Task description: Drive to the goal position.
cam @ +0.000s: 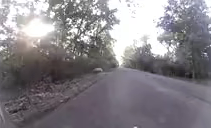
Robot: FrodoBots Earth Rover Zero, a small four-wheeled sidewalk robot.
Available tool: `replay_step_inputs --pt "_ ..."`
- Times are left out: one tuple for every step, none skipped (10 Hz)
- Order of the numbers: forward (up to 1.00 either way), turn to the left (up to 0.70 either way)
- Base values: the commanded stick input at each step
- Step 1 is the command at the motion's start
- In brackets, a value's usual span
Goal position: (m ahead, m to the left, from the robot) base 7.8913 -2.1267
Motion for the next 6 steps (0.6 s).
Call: replay_step_inputs --pt "0.7 0.0" --pt "0.7 0.0" --pt "0.7 0.0" --pt "0.7 0.0" --pt "0.7 0.0" --pt "0.7 -0.07"
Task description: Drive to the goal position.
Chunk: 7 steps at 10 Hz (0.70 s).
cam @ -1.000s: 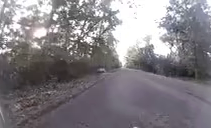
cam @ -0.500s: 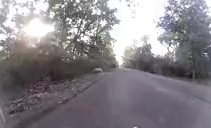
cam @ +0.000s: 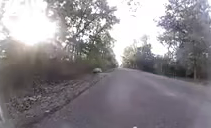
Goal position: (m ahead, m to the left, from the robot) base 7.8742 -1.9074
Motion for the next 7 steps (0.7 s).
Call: replay_step_inputs --pt "0.7 -0.21" --pt "0.7 -0.34" --pt "0.7 -0.34" --pt "0.7 -0.34" --pt "0.7 -0.34" --pt "0.7 -0.34" --pt "0.7 -0.2"
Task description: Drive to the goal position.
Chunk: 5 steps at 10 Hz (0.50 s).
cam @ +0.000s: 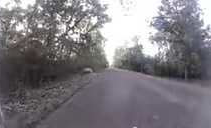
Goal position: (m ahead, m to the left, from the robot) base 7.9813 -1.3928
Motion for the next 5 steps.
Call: replay_step_inputs --pt "0.7 -0.05" --pt "0.7 0.0" --pt "0.7 0.0" --pt "0.7 0.0" --pt "0.7 0.0"
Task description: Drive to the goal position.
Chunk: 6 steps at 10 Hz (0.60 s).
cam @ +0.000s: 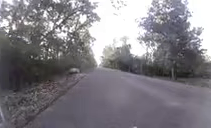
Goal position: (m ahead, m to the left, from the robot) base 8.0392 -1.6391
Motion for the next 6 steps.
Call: replay_step_inputs --pt "0.7 0.0" --pt "0.7 0.0" --pt "0.7 0.0" --pt "0.7 0.0" --pt "0.7 0.0" --pt "0.7 0.0"
